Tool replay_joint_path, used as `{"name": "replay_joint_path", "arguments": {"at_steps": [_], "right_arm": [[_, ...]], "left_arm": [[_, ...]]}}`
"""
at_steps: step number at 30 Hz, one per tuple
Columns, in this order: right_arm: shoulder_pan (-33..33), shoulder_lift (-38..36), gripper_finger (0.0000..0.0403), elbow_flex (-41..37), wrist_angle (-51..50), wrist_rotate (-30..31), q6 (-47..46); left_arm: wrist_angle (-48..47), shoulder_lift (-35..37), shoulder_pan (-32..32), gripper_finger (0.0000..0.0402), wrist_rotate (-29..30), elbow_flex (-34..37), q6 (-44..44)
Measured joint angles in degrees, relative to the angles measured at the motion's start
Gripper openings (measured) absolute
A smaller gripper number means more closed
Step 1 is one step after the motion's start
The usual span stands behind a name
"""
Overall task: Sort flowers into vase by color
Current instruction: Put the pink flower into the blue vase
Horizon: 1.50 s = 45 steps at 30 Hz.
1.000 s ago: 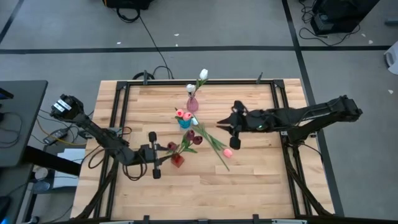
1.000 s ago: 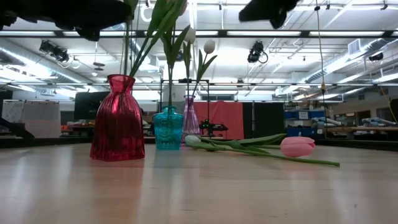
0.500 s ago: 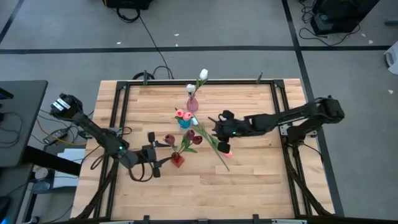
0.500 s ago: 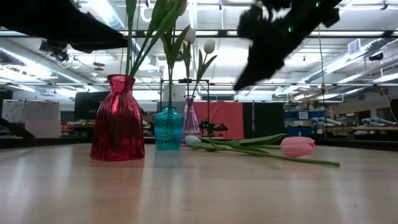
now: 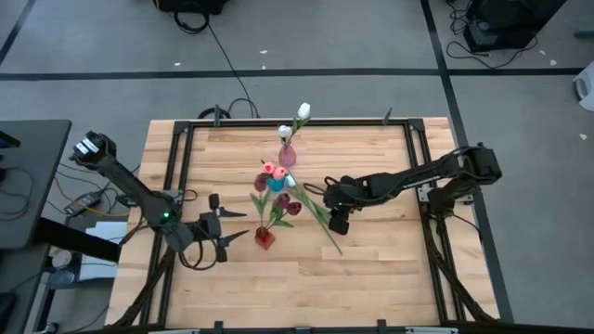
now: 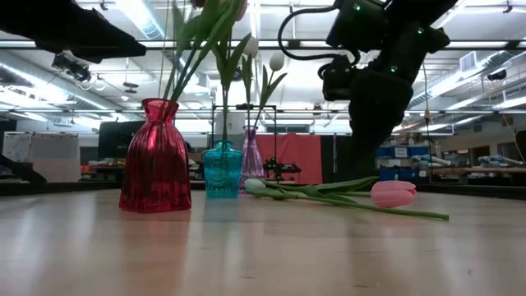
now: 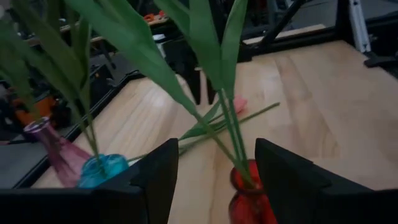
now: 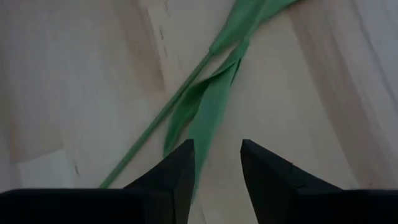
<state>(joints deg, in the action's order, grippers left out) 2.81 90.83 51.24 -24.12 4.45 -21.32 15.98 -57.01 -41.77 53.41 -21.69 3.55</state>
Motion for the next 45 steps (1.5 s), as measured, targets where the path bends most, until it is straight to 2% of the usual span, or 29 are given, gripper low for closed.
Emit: {"name": "replay_joint_path", "arguments": {"at_steps": [10,18,23,28,32,37,42,45], "right_arm": [[3.3,6.8,0.0142,1.2,0.1,-1.6,-1.7],[3.3,9.2,0.0138,2.3,0.4,-1.5,-1.5],[3.0,10.6,0.0121,2.4,0.4,-1.3,-1.2],[2.7,10.8,0.0085,2.4,0.2,-1.0,-1.2],[2.2,9.4,0.0047,2.2,-1.2,0.5,-1.2],[0.6,4.8,0.0009,2.0,-6.8,3.2,0.0],[-0.2,-1.9,0.0013,2.0,-13.7,6.0,0.0],[-0.2,-7.0,0.0014,2.0,-17.7,7.3,-0.6]], "left_arm": [[-4.6,5.0,-2.7,0.0217,1.8,0.0,1.3],[-5.4,8.1,-4.8,0.0217,4.5,0.0,1.2],[-5.1,7.7,-4.8,0.0217,4.5,0.0,4.4],[-1.8,7.4,-4.8,0.0217,2.3,0.0,7.4],[-2.4,6.3,-4.9,0.0217,3.7,-1.6,7.3],[-8.5,4.2,-4.8,0.0217,7.2,-6.7,5.9],[-13.2,2.1,-4.8,0.0217,7.5,-13.9,9.0],[-17.7,-1.5,-4.8,0.0217,7.5,-19.1,8.7]]}}
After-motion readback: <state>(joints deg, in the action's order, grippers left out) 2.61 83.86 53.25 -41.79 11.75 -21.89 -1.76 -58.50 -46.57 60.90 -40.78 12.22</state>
